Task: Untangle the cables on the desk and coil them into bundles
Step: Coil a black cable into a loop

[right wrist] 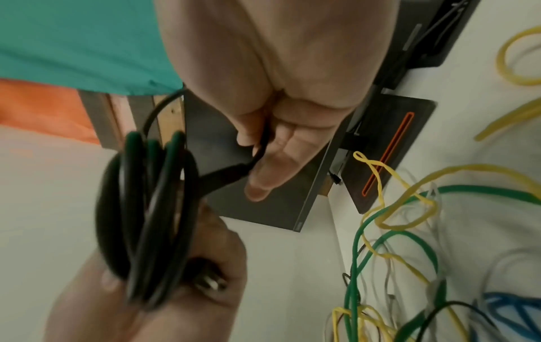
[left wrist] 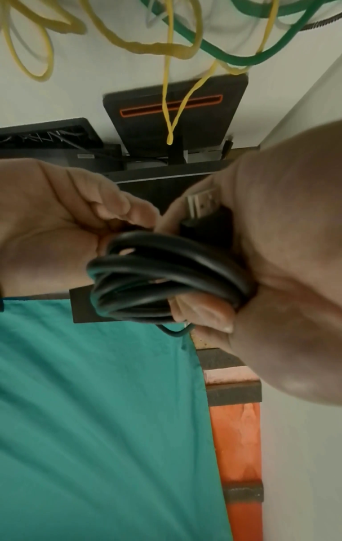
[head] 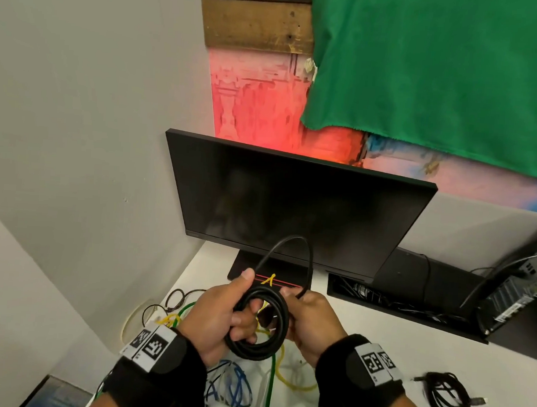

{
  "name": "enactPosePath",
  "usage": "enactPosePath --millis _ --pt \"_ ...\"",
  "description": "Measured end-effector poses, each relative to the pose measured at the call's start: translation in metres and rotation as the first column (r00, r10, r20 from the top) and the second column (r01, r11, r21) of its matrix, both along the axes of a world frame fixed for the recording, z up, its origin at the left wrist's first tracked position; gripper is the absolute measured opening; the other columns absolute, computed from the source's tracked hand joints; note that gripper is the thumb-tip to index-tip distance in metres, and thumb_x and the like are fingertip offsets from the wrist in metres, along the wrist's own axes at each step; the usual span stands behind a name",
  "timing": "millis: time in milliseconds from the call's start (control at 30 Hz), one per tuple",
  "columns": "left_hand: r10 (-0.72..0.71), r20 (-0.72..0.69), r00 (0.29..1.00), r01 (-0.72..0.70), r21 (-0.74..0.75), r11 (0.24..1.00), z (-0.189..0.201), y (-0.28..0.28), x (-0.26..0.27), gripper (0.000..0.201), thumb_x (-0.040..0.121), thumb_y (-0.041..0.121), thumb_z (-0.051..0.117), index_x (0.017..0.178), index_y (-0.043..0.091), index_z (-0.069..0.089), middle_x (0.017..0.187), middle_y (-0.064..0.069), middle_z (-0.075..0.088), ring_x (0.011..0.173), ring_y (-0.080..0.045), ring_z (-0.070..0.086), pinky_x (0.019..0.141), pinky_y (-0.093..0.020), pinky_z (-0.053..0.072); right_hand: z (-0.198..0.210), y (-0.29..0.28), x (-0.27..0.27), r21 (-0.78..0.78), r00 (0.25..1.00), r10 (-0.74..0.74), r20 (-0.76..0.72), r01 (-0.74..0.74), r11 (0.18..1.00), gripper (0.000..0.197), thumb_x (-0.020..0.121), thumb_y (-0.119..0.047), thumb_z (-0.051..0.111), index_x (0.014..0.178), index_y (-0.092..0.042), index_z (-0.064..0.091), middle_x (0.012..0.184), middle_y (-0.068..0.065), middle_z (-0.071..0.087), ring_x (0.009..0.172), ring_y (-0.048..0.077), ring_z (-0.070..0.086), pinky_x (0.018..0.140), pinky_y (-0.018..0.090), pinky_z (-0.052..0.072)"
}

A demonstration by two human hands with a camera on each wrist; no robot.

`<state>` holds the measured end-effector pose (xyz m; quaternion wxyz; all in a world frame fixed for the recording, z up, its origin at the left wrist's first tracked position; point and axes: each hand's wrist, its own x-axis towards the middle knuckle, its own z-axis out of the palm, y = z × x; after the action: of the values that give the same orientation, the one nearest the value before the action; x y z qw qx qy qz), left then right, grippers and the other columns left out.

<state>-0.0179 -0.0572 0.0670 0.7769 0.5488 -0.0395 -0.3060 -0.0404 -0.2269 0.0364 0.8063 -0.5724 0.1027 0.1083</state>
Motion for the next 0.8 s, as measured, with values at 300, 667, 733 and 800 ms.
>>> enactPosePath --millis 300,667,733,800 --pt "-0.004 0.403 0.915 -0.169 0.393 0.904 -0.007 -0.008 0.002 0.055 0.095 0.052 0.04 0.054 0.019 0.054 0.043 0.002 0.043 0.038 -0.012 0.039 0.042 -0.021 0.036 0.0 0.005 0.0 -0.02 0.942 0.324 -0.085 -0.327 0.945 0.051 0.076 -0.066 0.073 0.097 -0.019 0.072 0.096 0.007 0.072 0.091 0.02 0.071 0.078 0.037 0.051" --pt "-0.027 0.551 0.834 -0.356 0.575 0.737 -0.038 -0.003 0.029 0.049 0.098 0.047 0.044 0.065 0.014 0.057 0.05 0.005 0.052 0.046 -0.013 0.049 0.052 -0.026 0.037 0.008 0.009 -0.006 -0.44 0.886 0.402 -0.232 -0.464 0.769 0.074 0.089 -0.004 0.054 0.15 -0.023 0.018 0.133 0.012 0.058 0.08 0.03 0.076 0.053 0.031 0.057" --pt "0.063 0.585 0.808 -0.506 0.636 0.582 -0.04 0.015 0.051 0.047 0.099 0.047 0.041 0.074 0.012 0.061 0.064 0.0 0.061 0.063 -0.022 0.059 0.059 -0.029 0.038 0.012 0.009 -0.02 -0.585 0.819 0.509 -0.265 -0.556 0.59 0.085 0.09 -0.015 0.051 0.155 -0.036 0.001 0.13 0.008 0.062 0.078 0.02 0.075 0.058 0.031 0.058" --pt "0.288 0.509 0.811 -0.575 0.607 0.548 -0.04 0.044 0.075 0.049 0.099 0.046 0.043 0.076 0.007 0.062 0.064 -0.005 0.06 0.061 -0.026 0.056 0.061 -0.03 0.04 0.013 -0.002 -0.032 -0.687 0.753 0.61 -0.245 -0.579 0.439 0.067 0.089 -0.023 0.049 0.147 -0.048 0.025 0.112 -0.004 0.072 0.071 0.003 0.07 0.061 0.021 0.055"
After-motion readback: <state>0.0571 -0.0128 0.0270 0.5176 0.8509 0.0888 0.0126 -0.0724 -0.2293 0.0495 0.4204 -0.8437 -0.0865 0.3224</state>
